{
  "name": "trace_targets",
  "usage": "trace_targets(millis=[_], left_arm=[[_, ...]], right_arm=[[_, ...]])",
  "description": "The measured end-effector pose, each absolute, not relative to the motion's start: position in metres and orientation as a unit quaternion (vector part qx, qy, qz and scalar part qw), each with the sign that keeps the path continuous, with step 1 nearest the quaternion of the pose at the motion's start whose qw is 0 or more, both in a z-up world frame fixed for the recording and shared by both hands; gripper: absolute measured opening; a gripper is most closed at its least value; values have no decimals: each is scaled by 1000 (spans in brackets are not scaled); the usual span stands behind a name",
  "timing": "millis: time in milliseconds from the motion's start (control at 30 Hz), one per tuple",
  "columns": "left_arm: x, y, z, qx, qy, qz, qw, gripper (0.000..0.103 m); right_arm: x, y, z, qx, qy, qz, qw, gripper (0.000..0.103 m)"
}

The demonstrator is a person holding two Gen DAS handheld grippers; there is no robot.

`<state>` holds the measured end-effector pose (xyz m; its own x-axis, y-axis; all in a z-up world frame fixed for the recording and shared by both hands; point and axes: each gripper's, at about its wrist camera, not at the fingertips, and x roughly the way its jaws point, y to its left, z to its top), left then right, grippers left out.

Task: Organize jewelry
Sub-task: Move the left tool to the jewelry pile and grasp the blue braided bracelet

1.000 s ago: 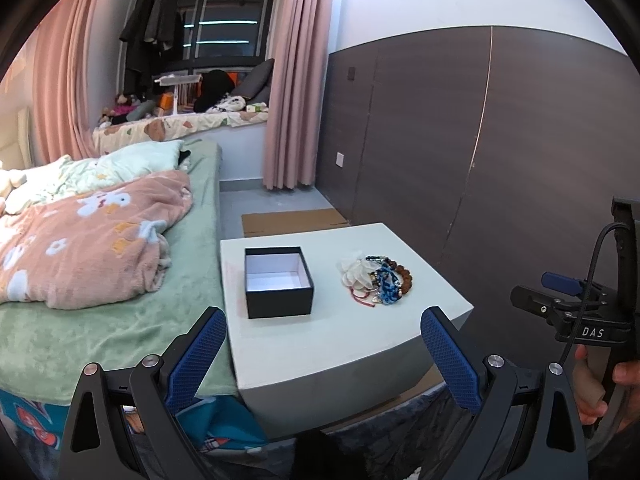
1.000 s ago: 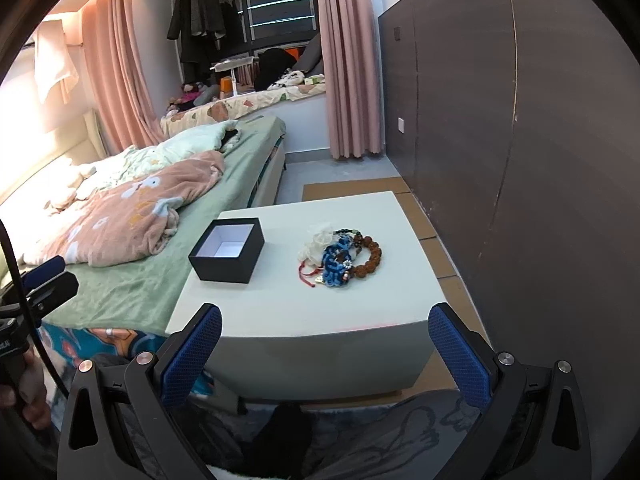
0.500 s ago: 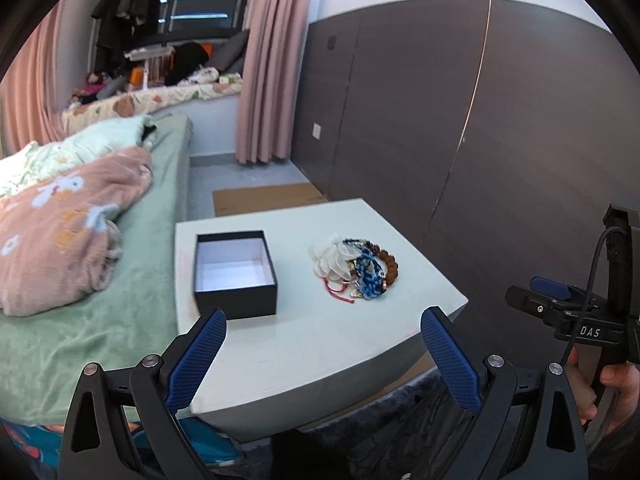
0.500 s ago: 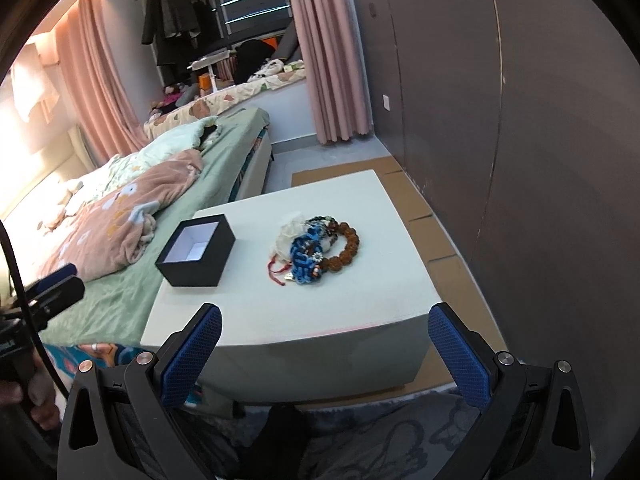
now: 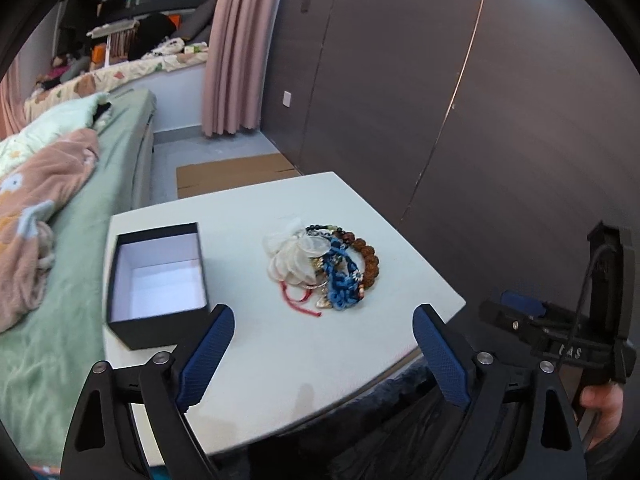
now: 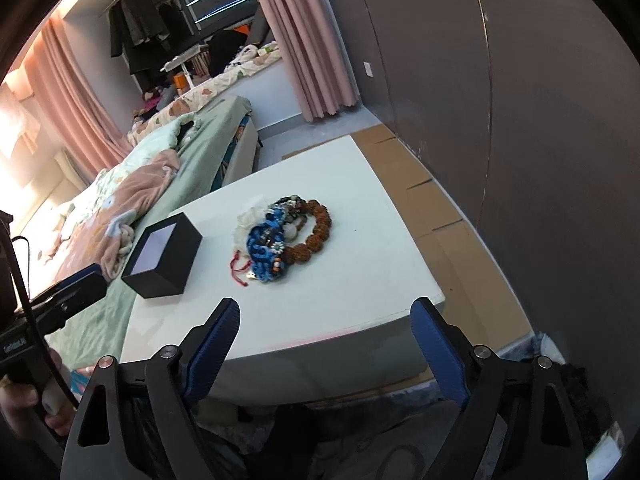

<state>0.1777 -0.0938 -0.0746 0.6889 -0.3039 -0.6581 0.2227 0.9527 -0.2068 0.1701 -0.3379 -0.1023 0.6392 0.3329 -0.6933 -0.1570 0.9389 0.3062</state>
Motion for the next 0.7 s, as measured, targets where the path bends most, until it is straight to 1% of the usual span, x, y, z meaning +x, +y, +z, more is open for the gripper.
trace_targets(millis=[67,100,133,200,333,400,467,700], left_arm=[[188,-99,-79,-57,375,-146,914,89],[195,-103,-82,-59,379,-150,911,88],[199,-106,-85,-60,381,-154,910,87],[210,-113,-91,-56,386,-156,908,82],[229,-123,-105,-59,400,-162,900,78],[239,-128,-113,-58,407,-162,897,70],[248,-135,-122,-58,418,-169,891,67],[276,-142,-146,-63,437,-159,883,63]], right_arm=[[175,-343,-108,117,407,136,895,79],[179,-346,-112,121,412,137,893,79],[181,-348,-114,124,414,136,891,78],[185,-353,-120,129,417,133,890,78],[191,-367,-128,160,421,133,883,78],[193,-371,-129,165,421,129,883,78],[195,-373,-131,162,421,124,884,78],[202,-385,-138,163,433,102,881,78]])
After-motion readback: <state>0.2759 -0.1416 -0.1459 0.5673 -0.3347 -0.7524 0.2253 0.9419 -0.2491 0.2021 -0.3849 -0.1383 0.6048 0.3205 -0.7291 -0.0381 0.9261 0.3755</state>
